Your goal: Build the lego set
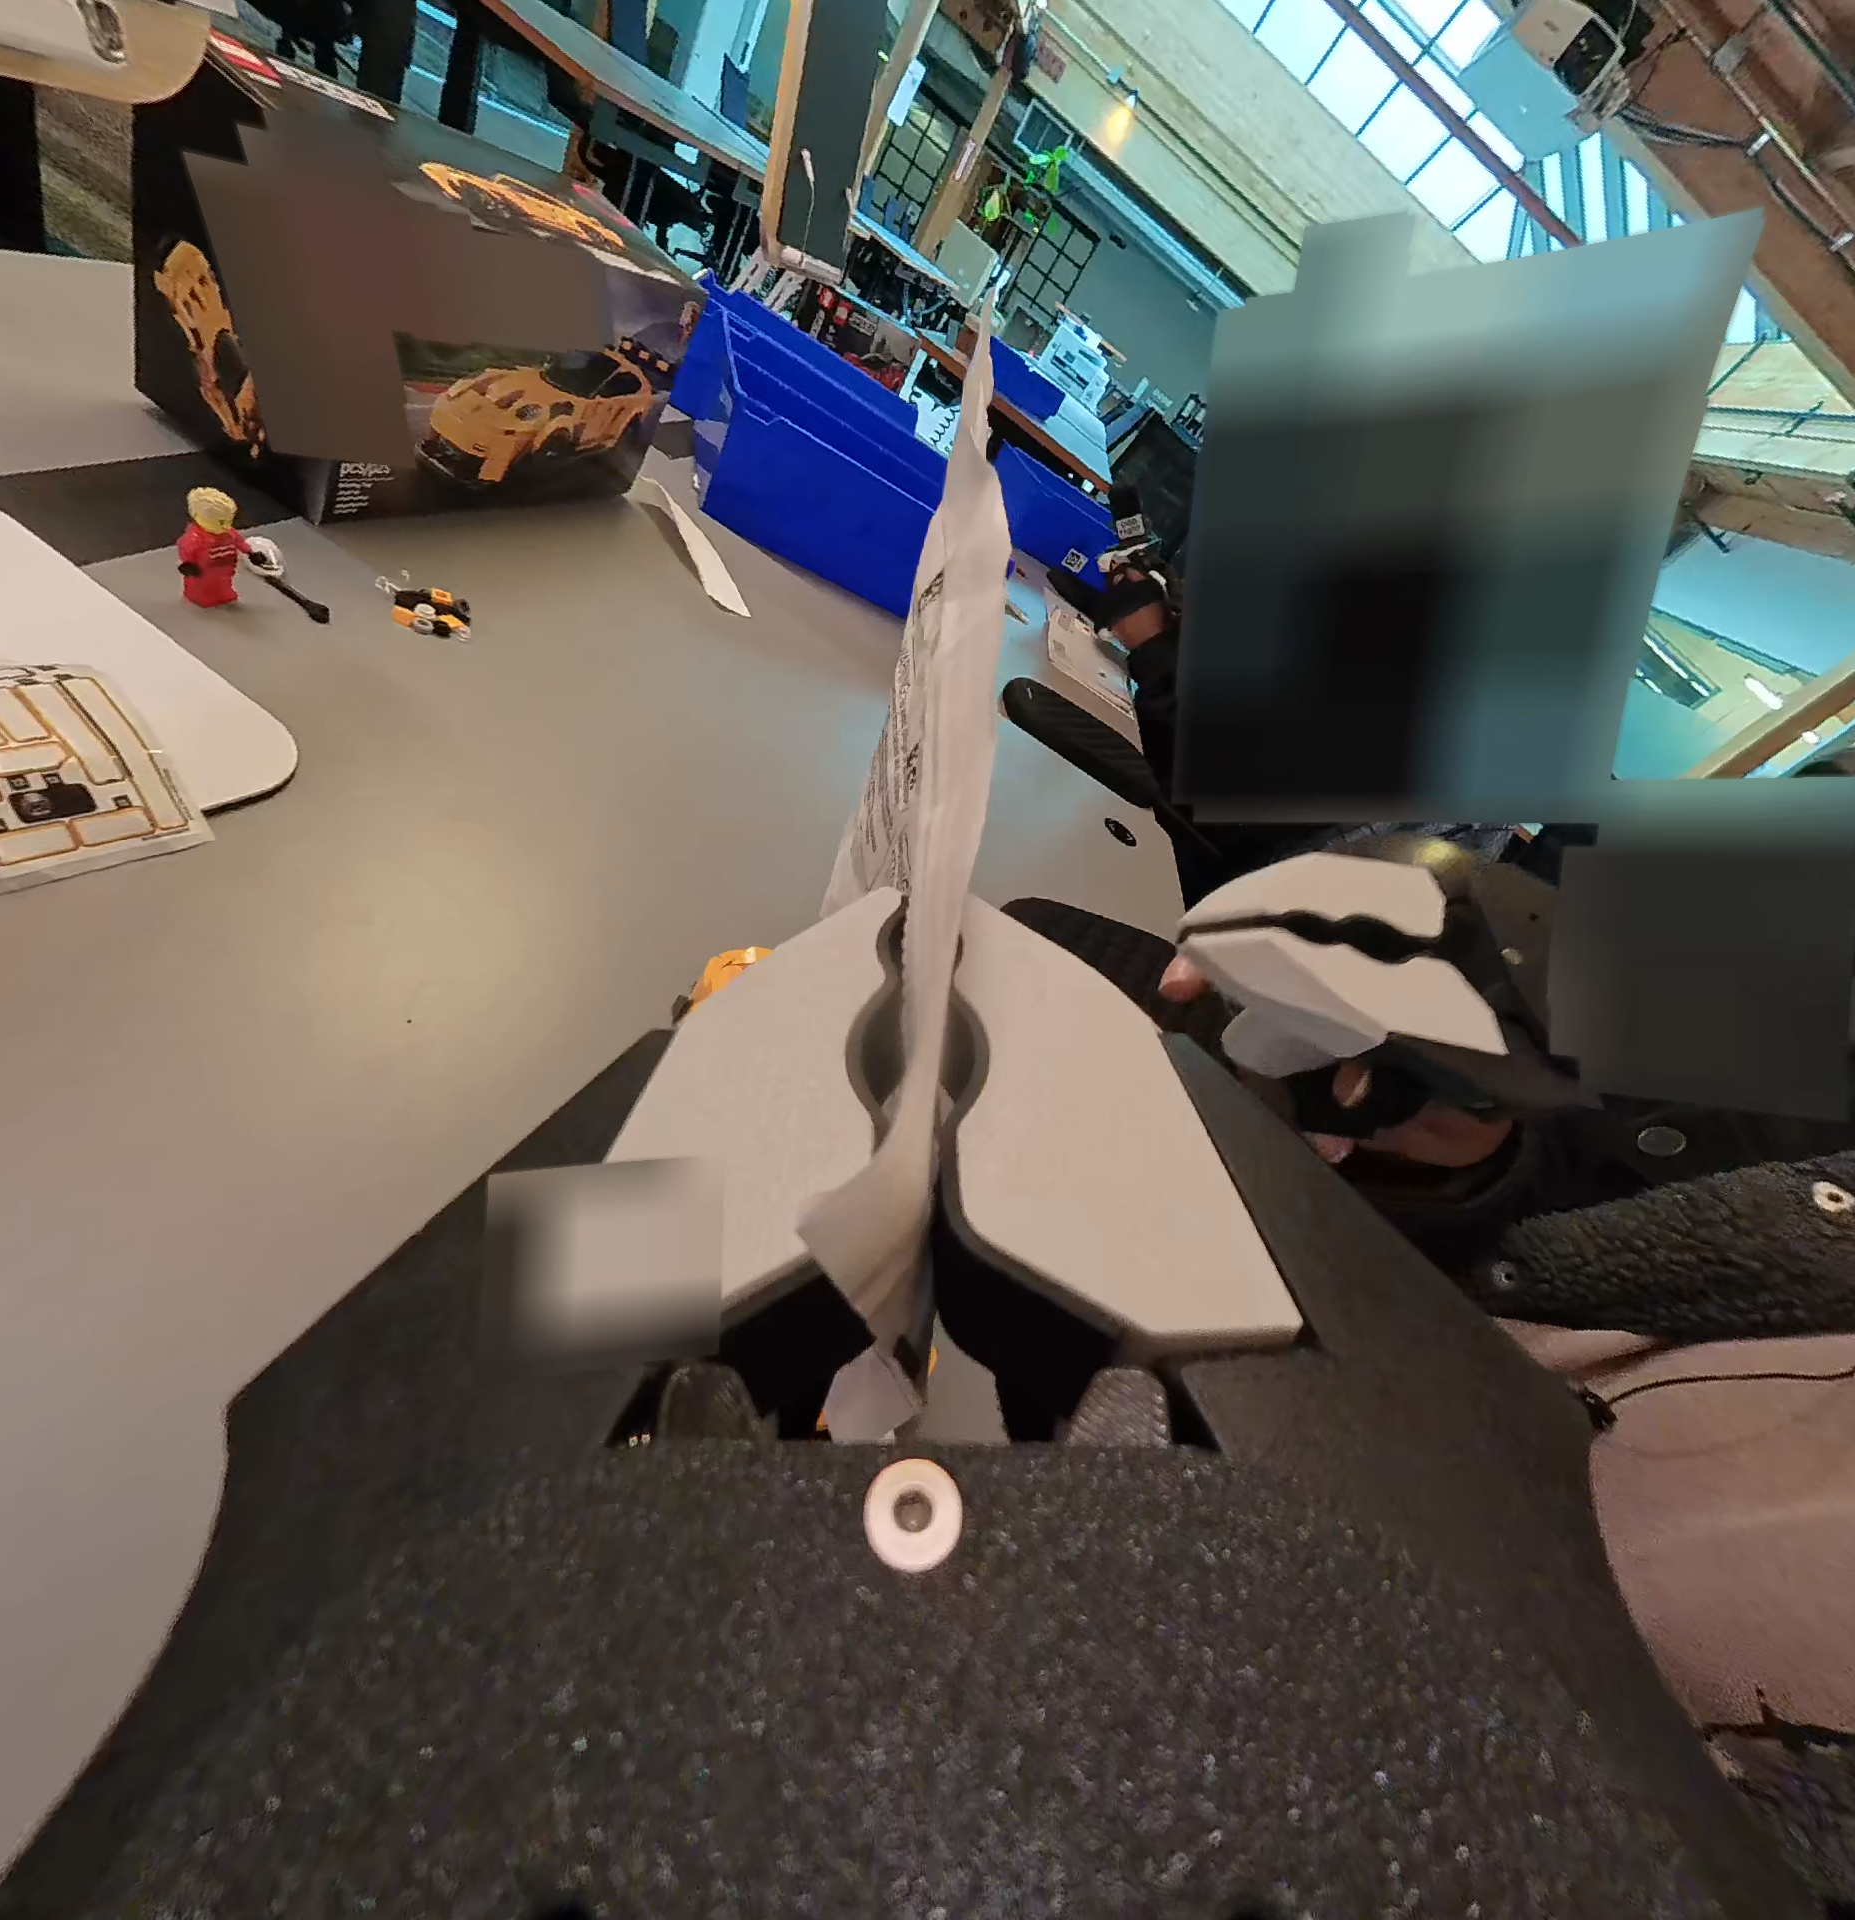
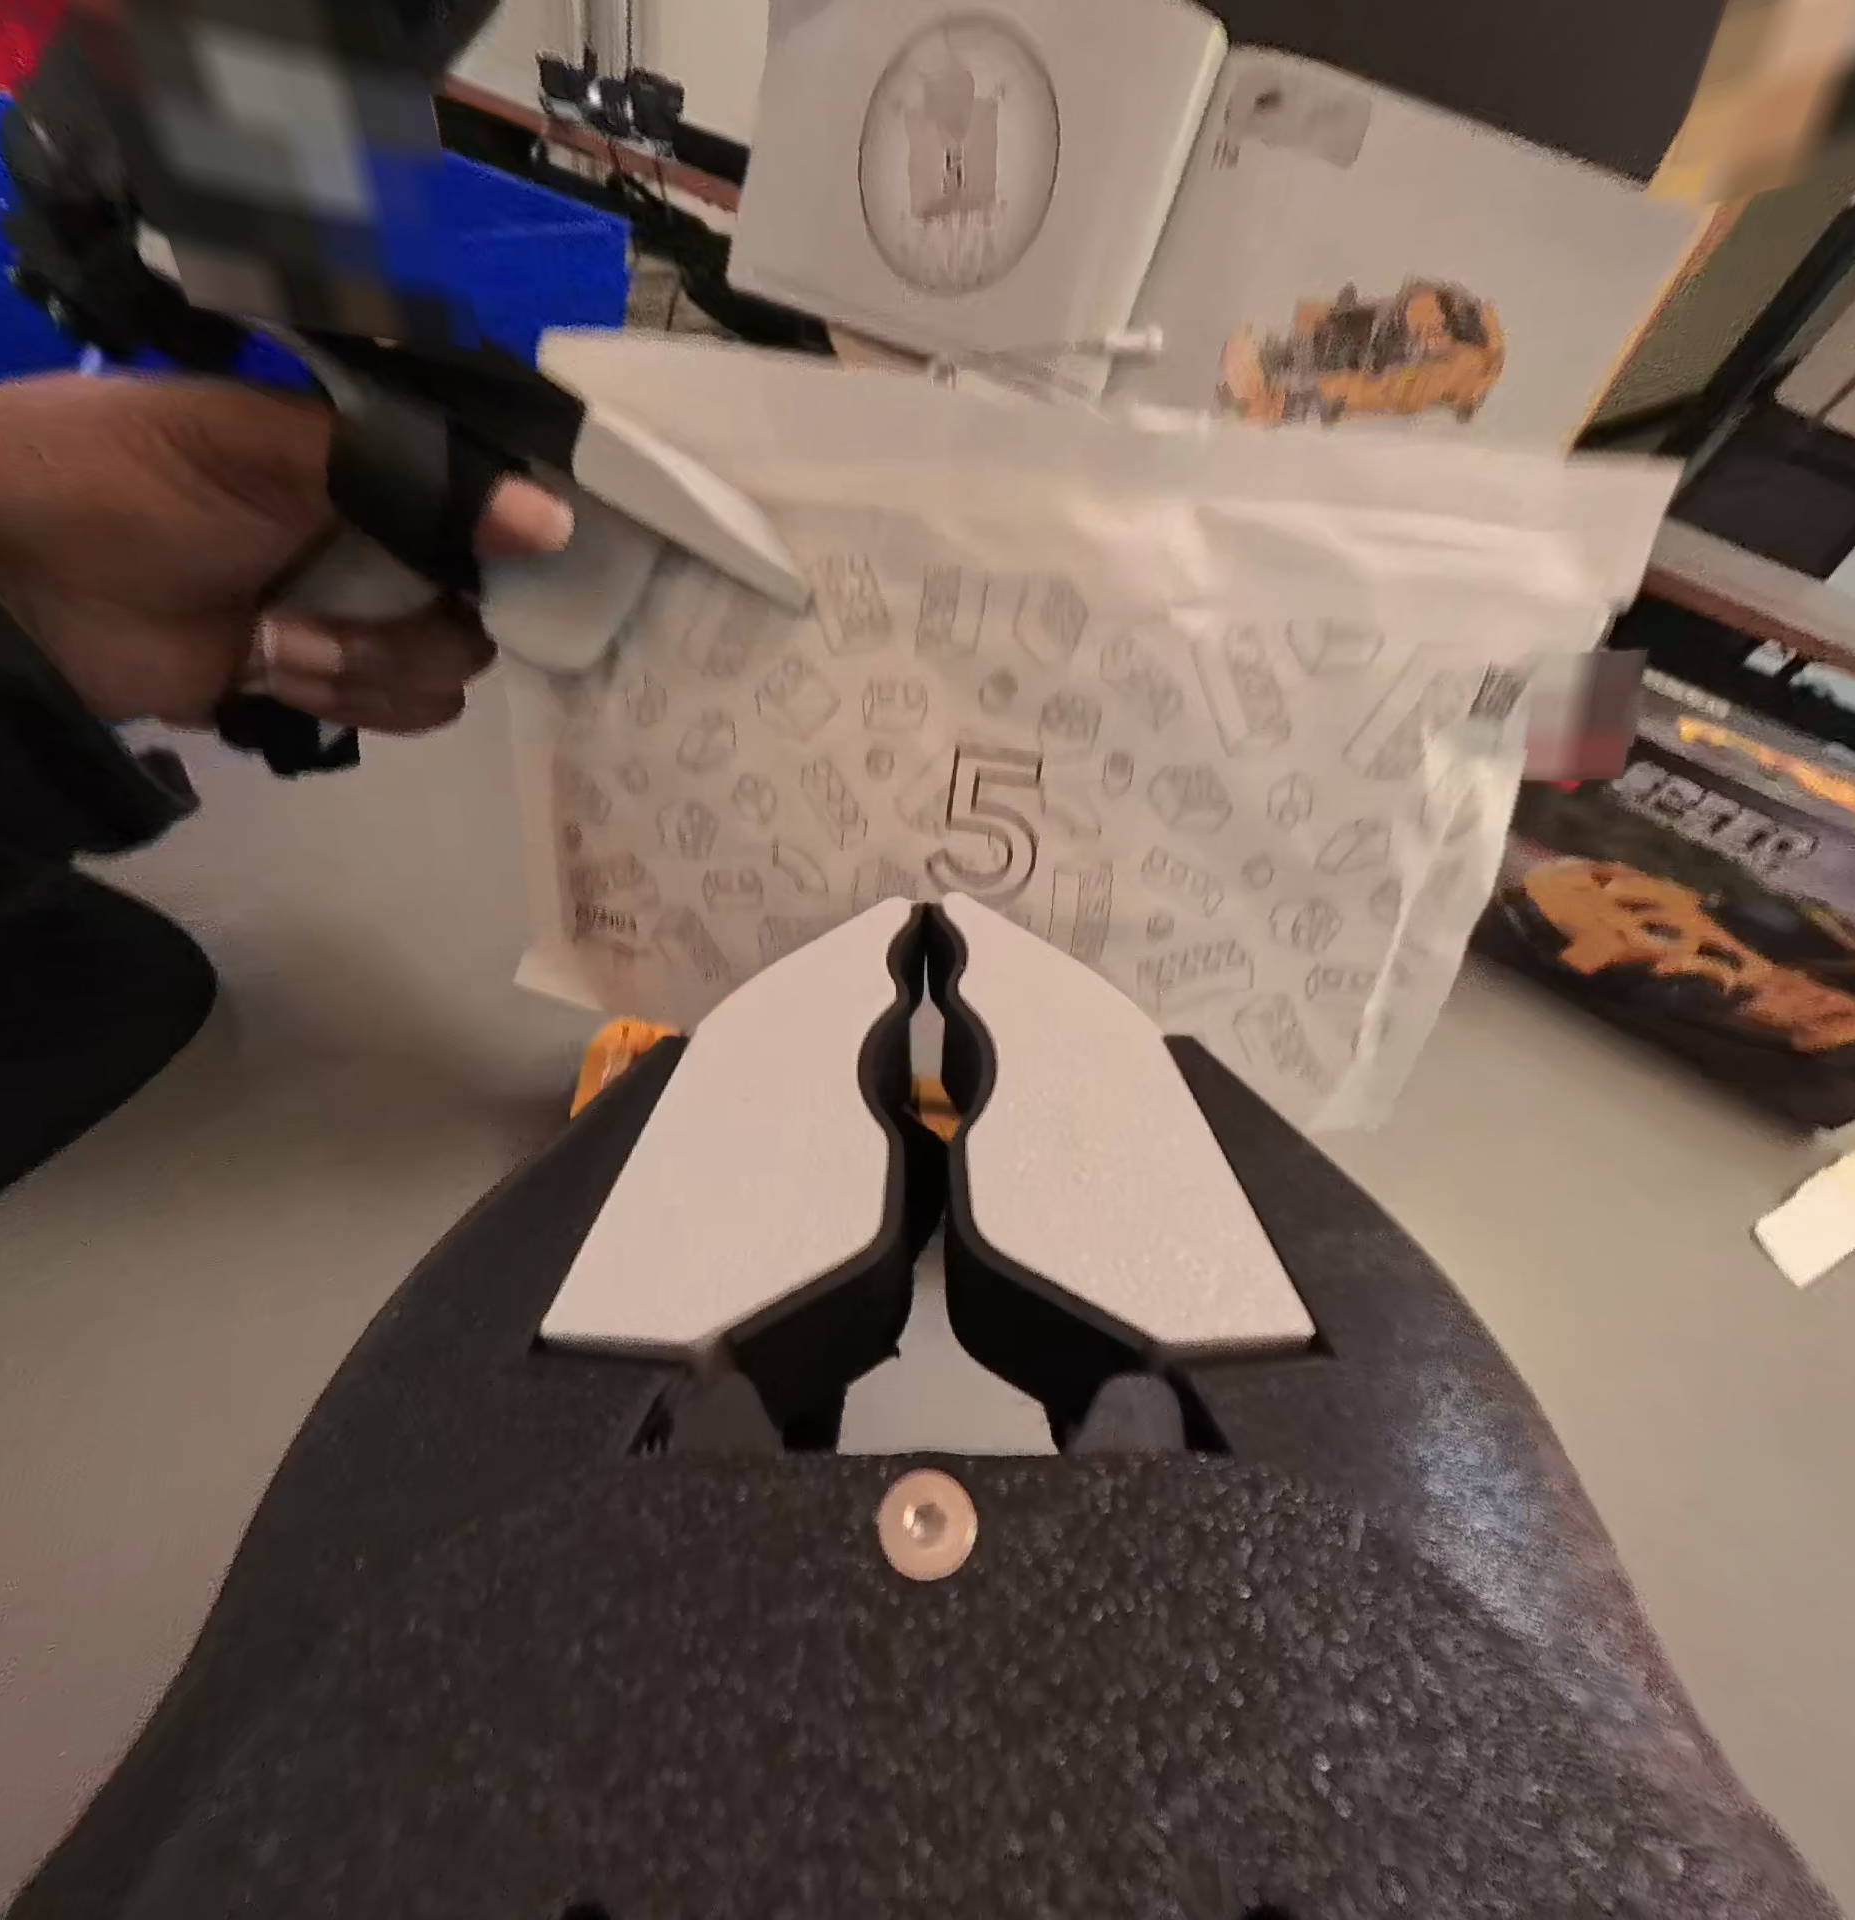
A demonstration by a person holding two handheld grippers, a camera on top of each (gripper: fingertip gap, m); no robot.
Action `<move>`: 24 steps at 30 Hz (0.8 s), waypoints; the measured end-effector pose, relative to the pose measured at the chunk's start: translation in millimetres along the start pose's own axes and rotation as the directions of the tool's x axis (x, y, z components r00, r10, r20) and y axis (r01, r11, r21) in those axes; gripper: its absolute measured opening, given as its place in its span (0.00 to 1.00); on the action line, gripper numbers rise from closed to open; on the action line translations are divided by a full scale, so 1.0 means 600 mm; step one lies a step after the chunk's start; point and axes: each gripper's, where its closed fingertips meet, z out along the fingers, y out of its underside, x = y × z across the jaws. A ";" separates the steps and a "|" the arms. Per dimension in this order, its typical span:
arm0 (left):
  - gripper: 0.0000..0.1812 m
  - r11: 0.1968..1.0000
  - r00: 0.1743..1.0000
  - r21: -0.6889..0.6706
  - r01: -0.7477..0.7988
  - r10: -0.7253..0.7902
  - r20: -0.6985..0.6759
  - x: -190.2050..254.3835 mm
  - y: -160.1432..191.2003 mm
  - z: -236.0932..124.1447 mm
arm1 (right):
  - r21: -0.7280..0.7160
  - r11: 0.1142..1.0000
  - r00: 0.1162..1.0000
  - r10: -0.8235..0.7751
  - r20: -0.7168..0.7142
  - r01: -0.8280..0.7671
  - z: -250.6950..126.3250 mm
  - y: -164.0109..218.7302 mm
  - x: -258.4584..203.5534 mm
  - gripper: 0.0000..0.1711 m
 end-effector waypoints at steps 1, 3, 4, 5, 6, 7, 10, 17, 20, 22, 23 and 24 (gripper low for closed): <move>0.00 1.000 1.000 0.008 0.007 -0.007 0.001 -0.002 0.000 -0.001 | 0.015 1.000 1.000 -0.013 0.001 0.013 0.009 -0.019 0.000 0.00; 0.00 0.999 1.000 0.034 0.027 -0.026 -0.010 -0.003 -0.003 -0.006 | 0.047 0.998 0.999 -0.044 -0.001 0.044 0.032 -0.063 -0.001 0.00; 0.00 0.998 0.999 0.048 0.038 -0.037 -0.015 -0.005 -0.004 -0.009 | 0.066 0.996 0.998 -0.059 -0.005 0.059 0.044 -0.087 0.000 0.00; 0.00 0.997 0.999 0.062 0.050 -0.049 -0.017 -0.007 -0.006 -0.013 | 0.085 0.994 0.997 -0.075 -0.013 0.075 0.058 -0.113 0.000 0.00; 0.00 0.995 0.998 0.076 0.064 -0.062 -0.018 -0.011 -0.007 -0.016 | 0.100 0.991 0.996 -0.087 -0.022 0.089 0.075 -0.138 0.001 0.00; 0.00 0.993 0.997 0.090 0.077 -0.075 -0.017 -0.015 -0.008 -0.019 | 0.104 0.990 0.995 -0.096 -0.029 0.099 0.093 -0.160 0.002 0.00; 0.00 0.987 0.994 0.120 0.107 -0.108 -0.002 -0.031 -0.008 -0.028 | 0.117 0.987 0.993 -0.106 -0.042 0.110 0.145 -0.215 -0.001 0.00; 0.00 0.977 0.988 0.155 0.150 -0.153 0.008 -0.051 -0.008 -0.040 | 0.081 0.993 0.994 -0.081 -0.076 0.088 0.255 -0.257 -0.012 0.00; 0.00 0.976 0.987 0.157 0.154 -0.158 0.018 -0.056 -0.006 -0.044 | 0.050 0.997 0.996 -0.054 -0.068 0.057 0.289 -0.252 -0.019 0.00; 0.00 0.976 0.987 0.154 0.152 -0.158 0.029 -0.060 -0.004 -0.046 | 0.047 0.998 0.996 -0.047 -0.072 0.051 0.300 -0.250 -0.021 0.00; 0.00 0.977 0.987 0.155 0.150 -0.157 0.034 -0.061 -0.004 -0.048 | 0.047 0.997 0.996 -0.049 -0.076 0.053 0.303 -0.249 -0.021 0.00; 0.00 0.977 0.987 0.155 0.148 -0.156 0.039 -0.063 -0.004 -0.049 | 0.046 0.998 0.996 -0.047 -0.075 0.050 0.305 -0.247 -0.022 0.00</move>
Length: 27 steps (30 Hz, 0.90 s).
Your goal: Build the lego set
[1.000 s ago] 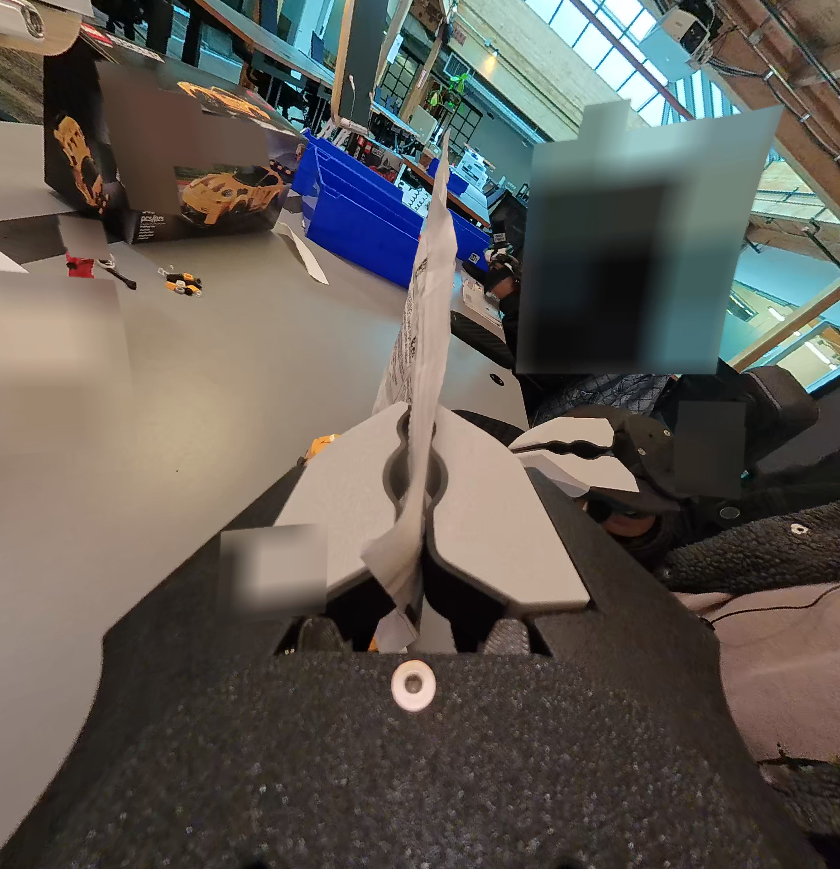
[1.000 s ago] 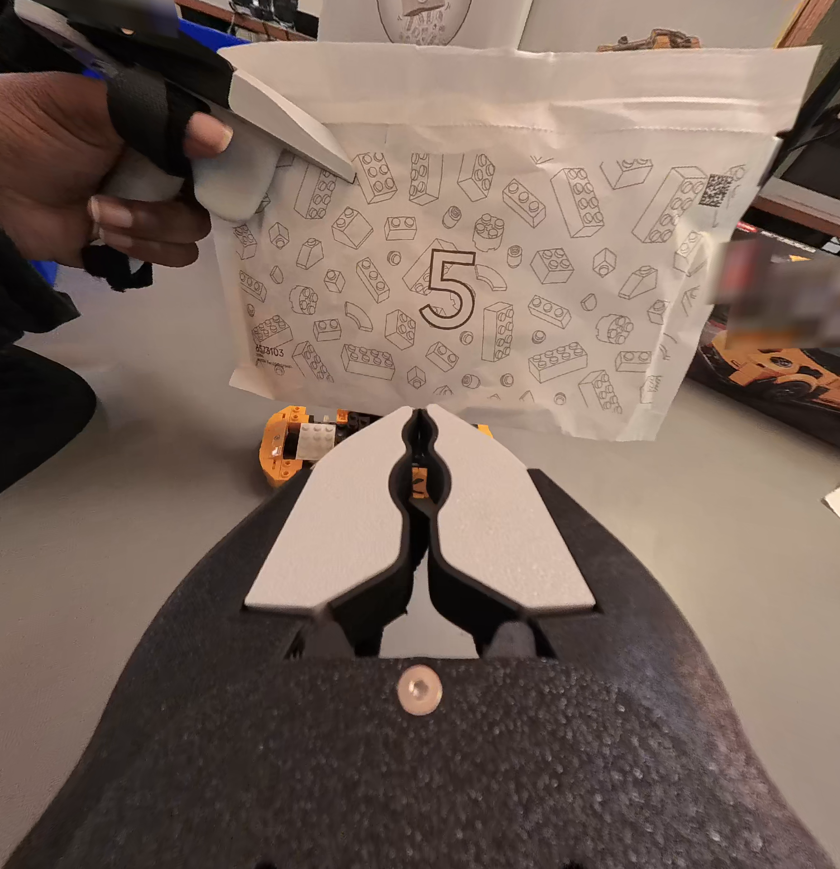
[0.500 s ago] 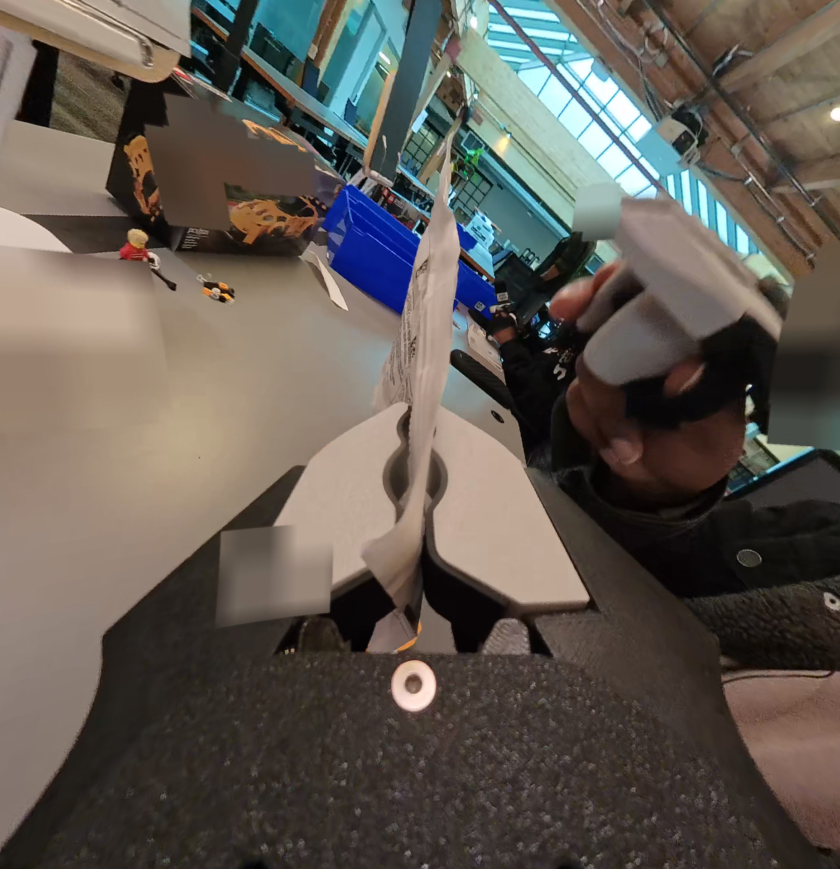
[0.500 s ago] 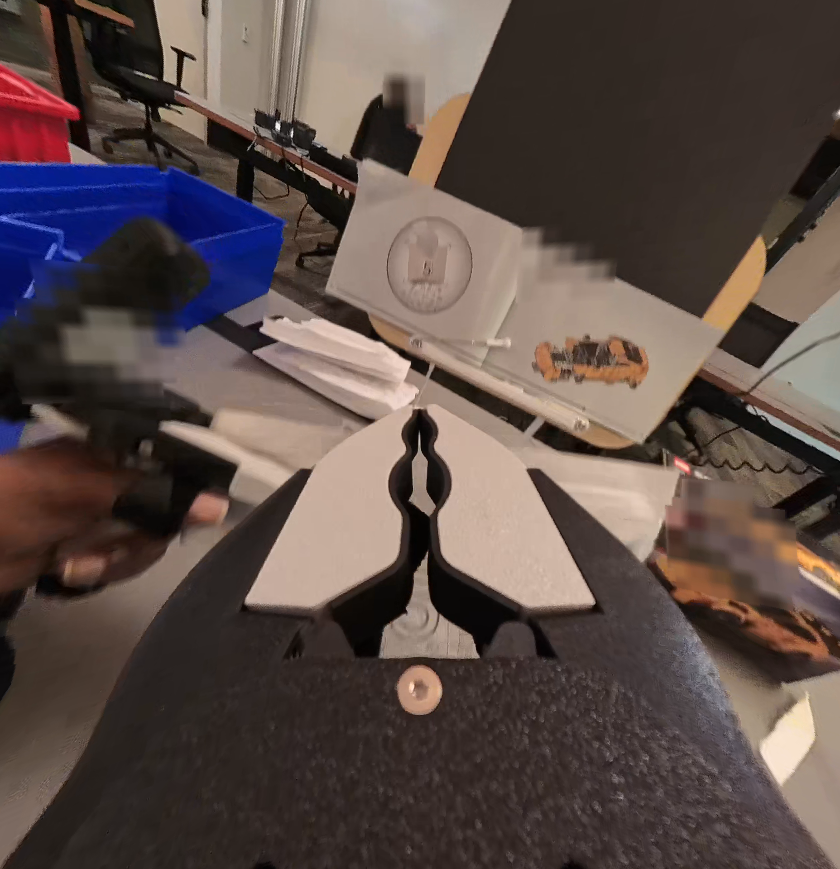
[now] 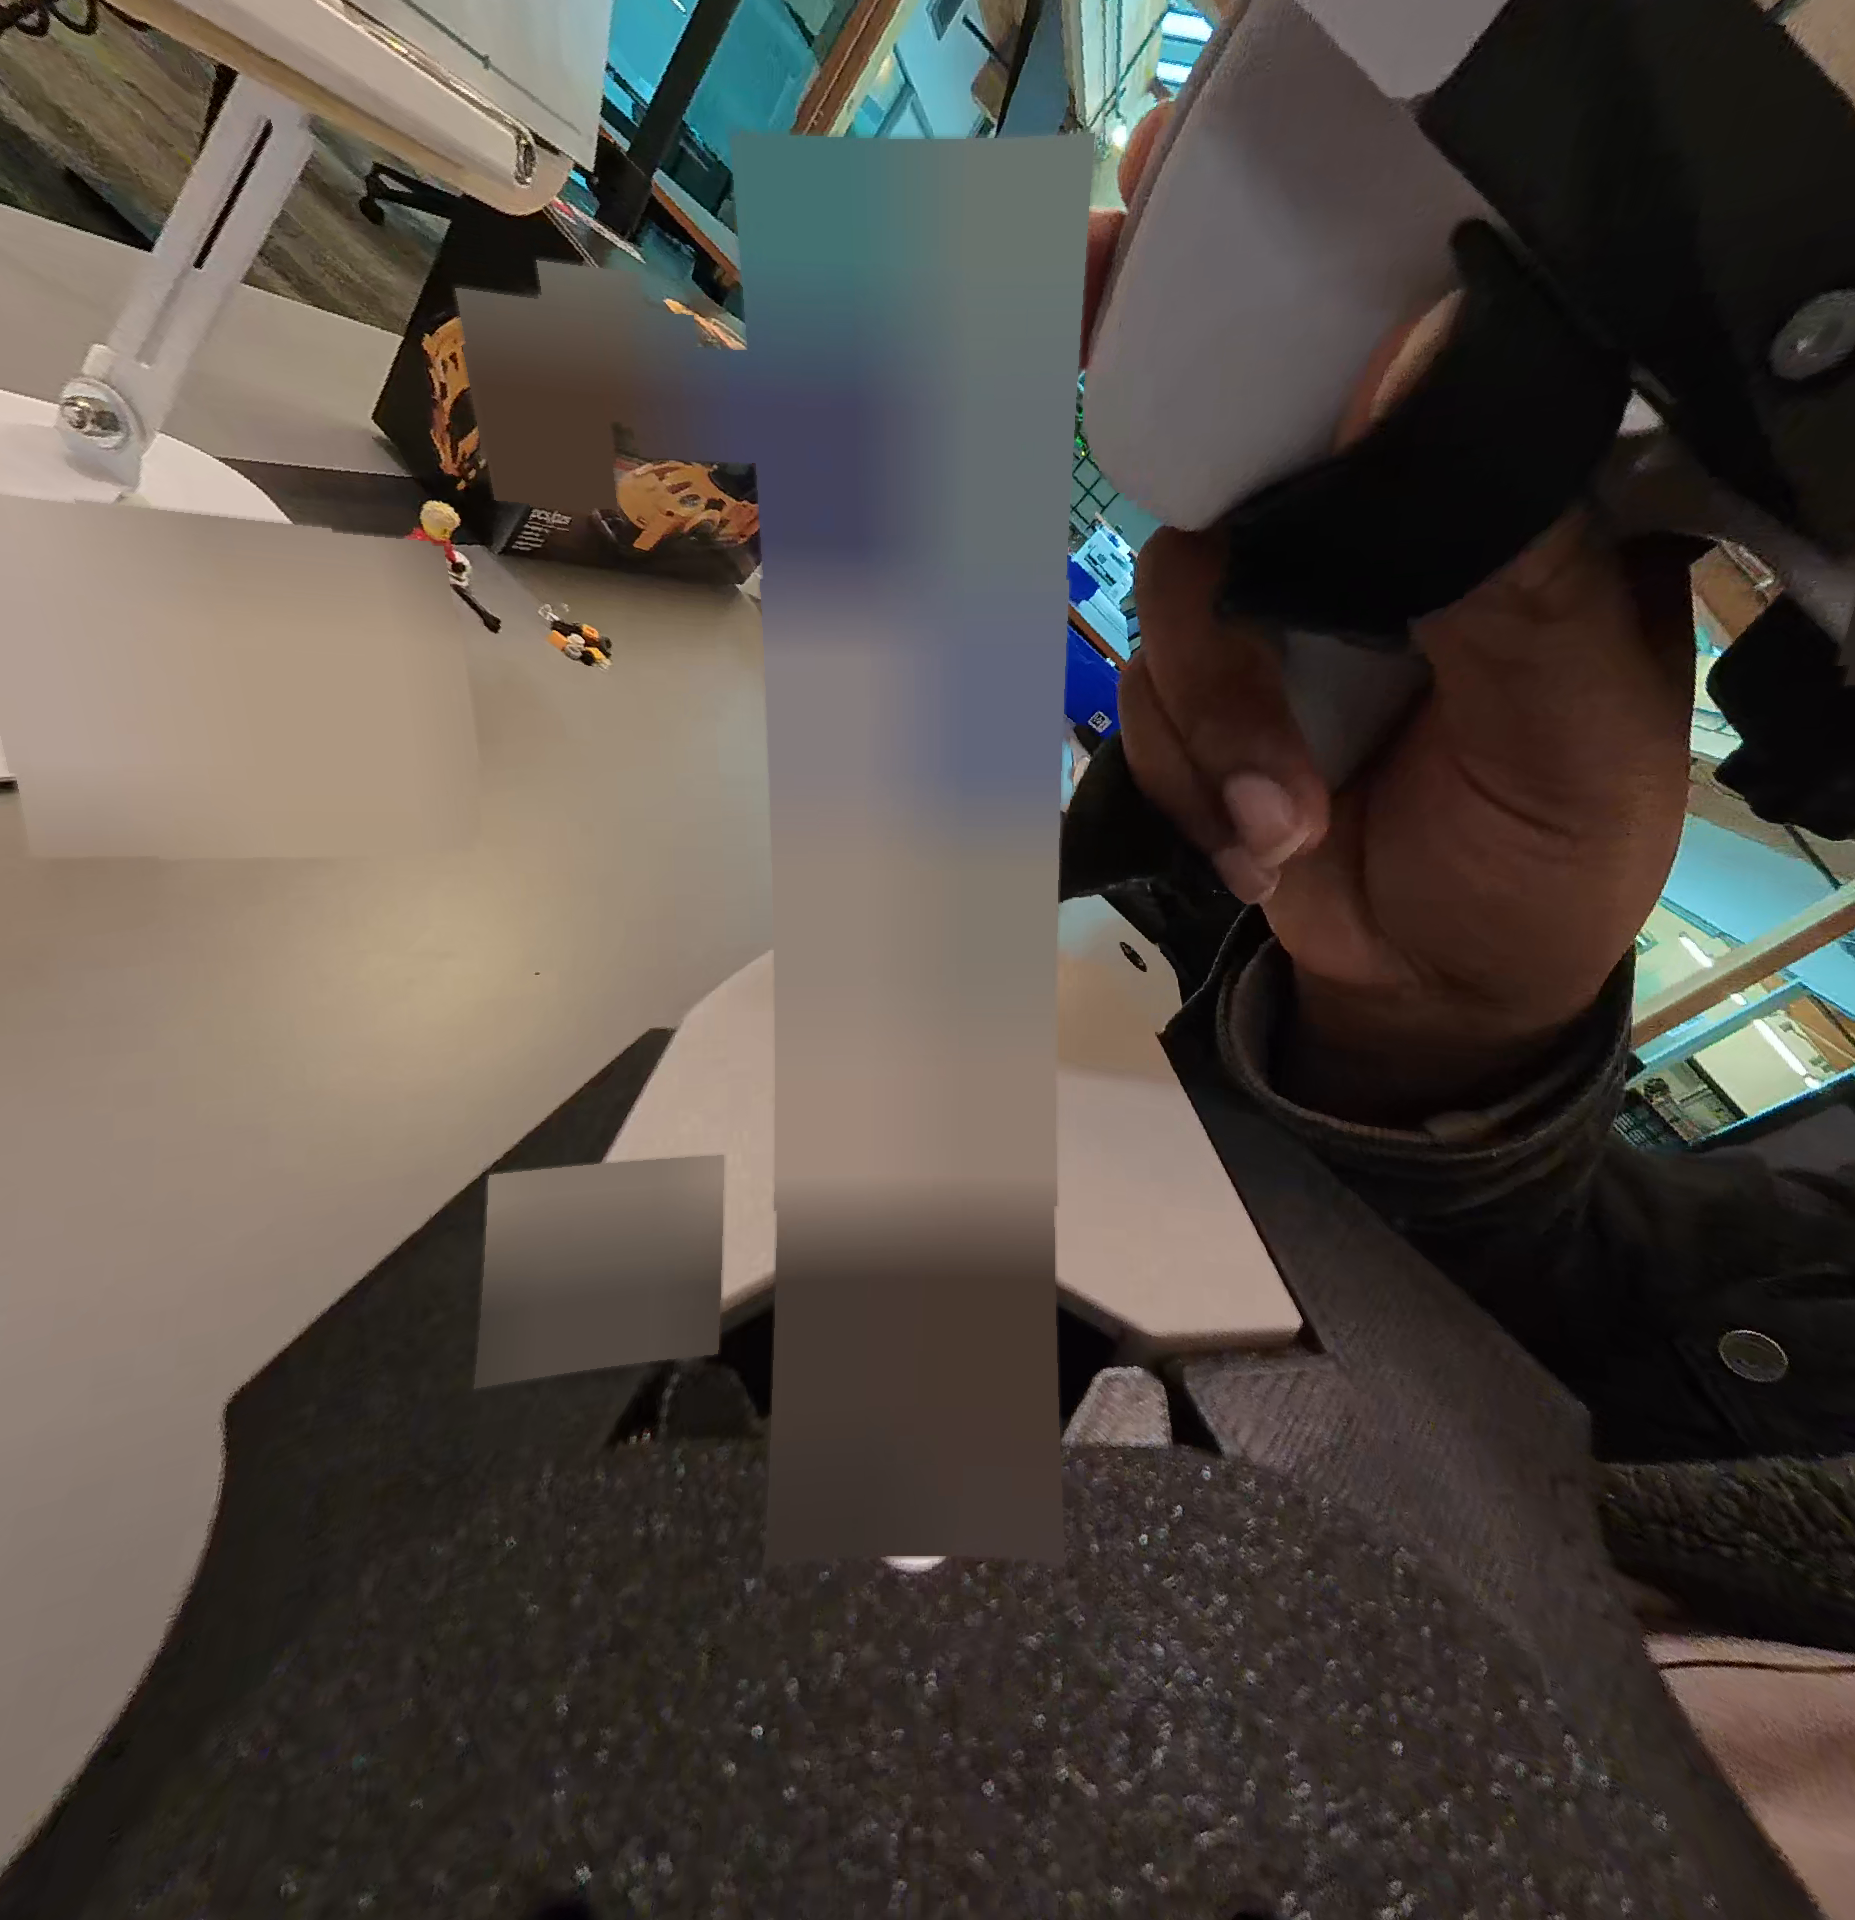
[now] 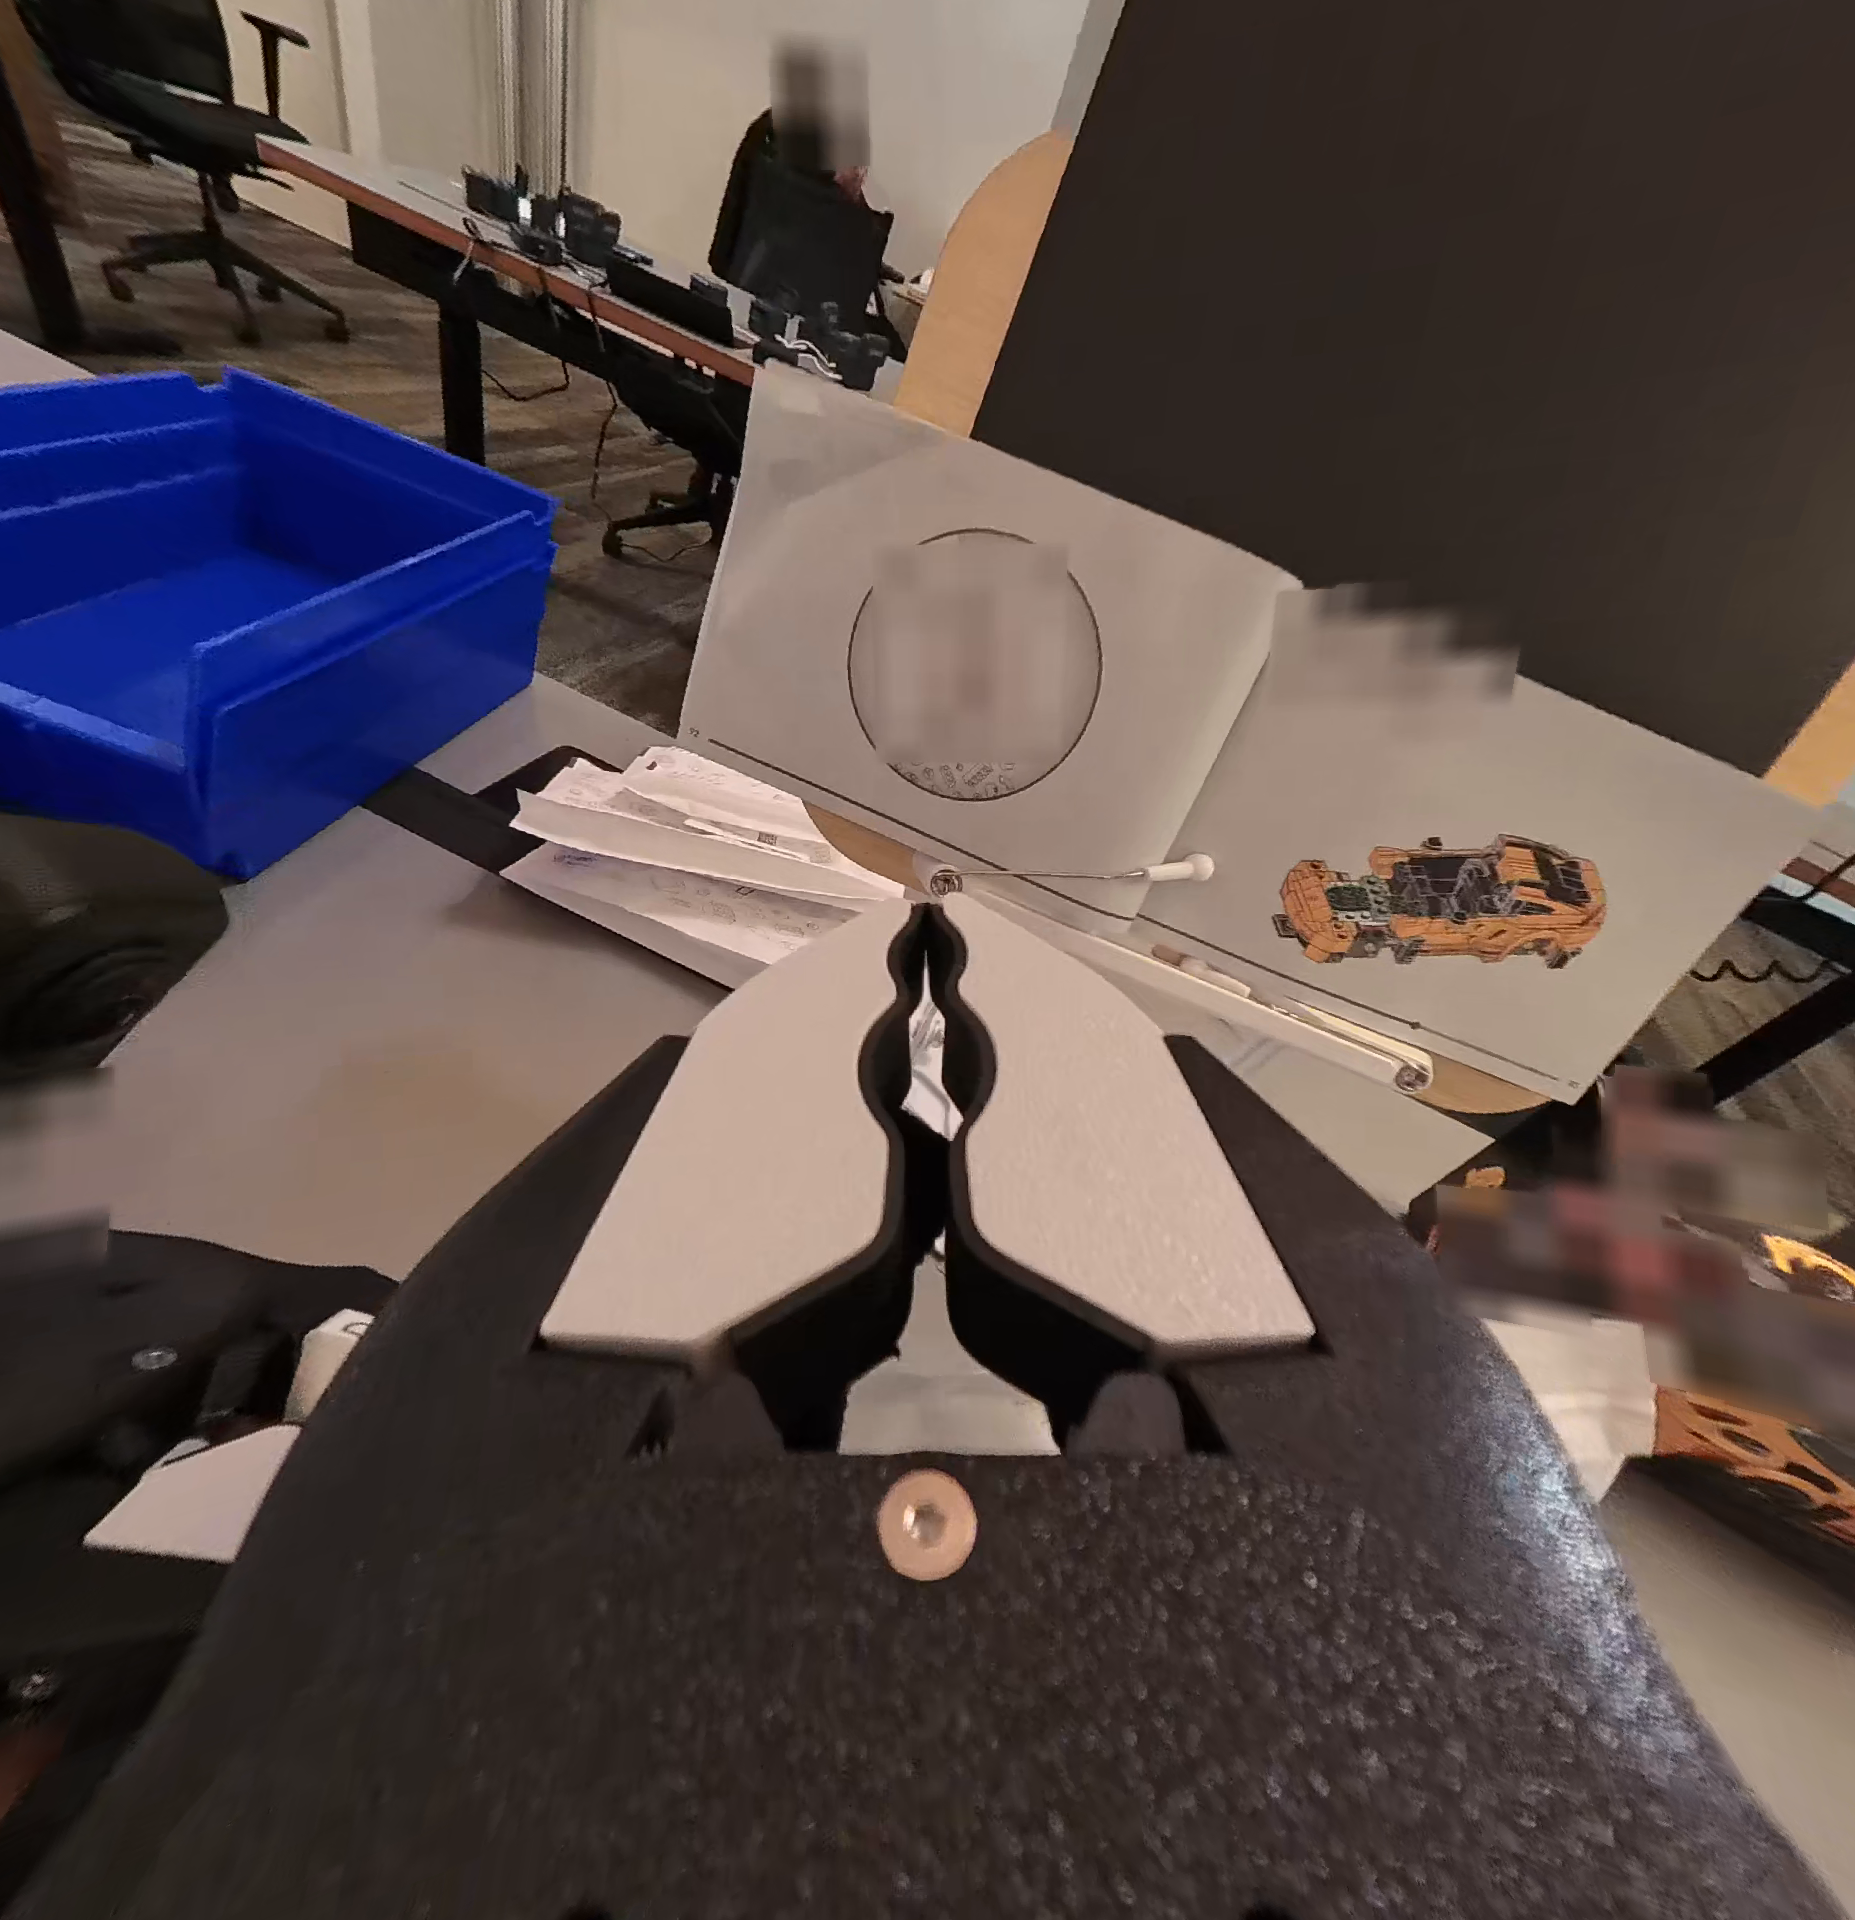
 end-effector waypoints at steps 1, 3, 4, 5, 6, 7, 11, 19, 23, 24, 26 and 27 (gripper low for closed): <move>0.00 1.000 1.000 0.000 -0.001 0.001 0.004 -0.001 0.000 -0.001 | -0.004 1.000 1.000 0.005 0.003 -0.005 0.002 0.003 0.000 0.00; 0.01 1.000 1.000 -0.002 -0.003 0.003 0.009 -0.003 0.001 -0.001 | -0.006 1.000 1.000 0.016 0.007 -0.015 0.003 0.006 0.000 0.00; 0.01 1.000 1.000 -0.004 -0.004 0.004 0.012 -0.003 0.002 -0.001 | -0.006 1.000 1.000 0.019 0.010 -0.019 0.003 0.007 0.000 0.00; 0.00 1.000 1.000 -0.005 -0.005 0.005 0.013 -0.004 0.003 0.000 | -0.006 1.000 1.000 0.020 0.012 -0.020 0.002 0.008 0.000 0.00; 0.00 1.000 1.000 -0.007 -0.005 0.005 0.014 -0.005 0.004 0.000 | -0.005 1.000 1.000 0.019 0.012 -0.019 0.000 0.009 0.001 0.00; 0.00 1.000 1.000 -0.011 -0.005 0.005 0.017 -0.006 0.005 0.001 | -0.002 1.000 1.000 0.017 0.010 -0.017 -0.002 0.010 0.003 0.00; 0.00 0.999 0.999 -0.032 -0.038 0.039 0.025 -0.004 0.009 0.001 | 0.047 0.999 0.999 -0.001 0.043 -0.001 -0.017 0.004 0.006 0.00; 0.00 0.920 0.926 -0.171 -0.354 0.370 0.074 0.035 0.017 -0.008 | 0.142 0.913 0.748 -0.395 0.533 0.381 -0.134 0.040 -0.011 0.24; 0.00 0.804 0.825 -0.254 -0.538 0.564 0.035 0.066 0.033 -0.006 | 0.106 0.709 0.461 -0.556 0.692 0.697 -0.189 0.137 -0.009 0.33; 0.01 0.761 0.787 -0.271 -0.589 0.616 0.021 0.074 0.038 -0.003 | 0.115 0.648 0.396 -0.586 0.707 0.753 -0.198 0.156 -0.008 0.34; 0.01 0.681 0.715 -0.304 -0.666 0.699 0.000 0.090 0.048 0.002 | 0.124 0.562 0.316 -0.619 0.719 0.818 -0.206 0.181 -0.008 0.30; 0.01 0.645 0.682 -0.319 -0.695 0.731 -0.008 0.097 0.051 0.004 | 0.137 0.532 0.295 -0.645 0.705 0.836 -0.205 0.185 -0.006 0.20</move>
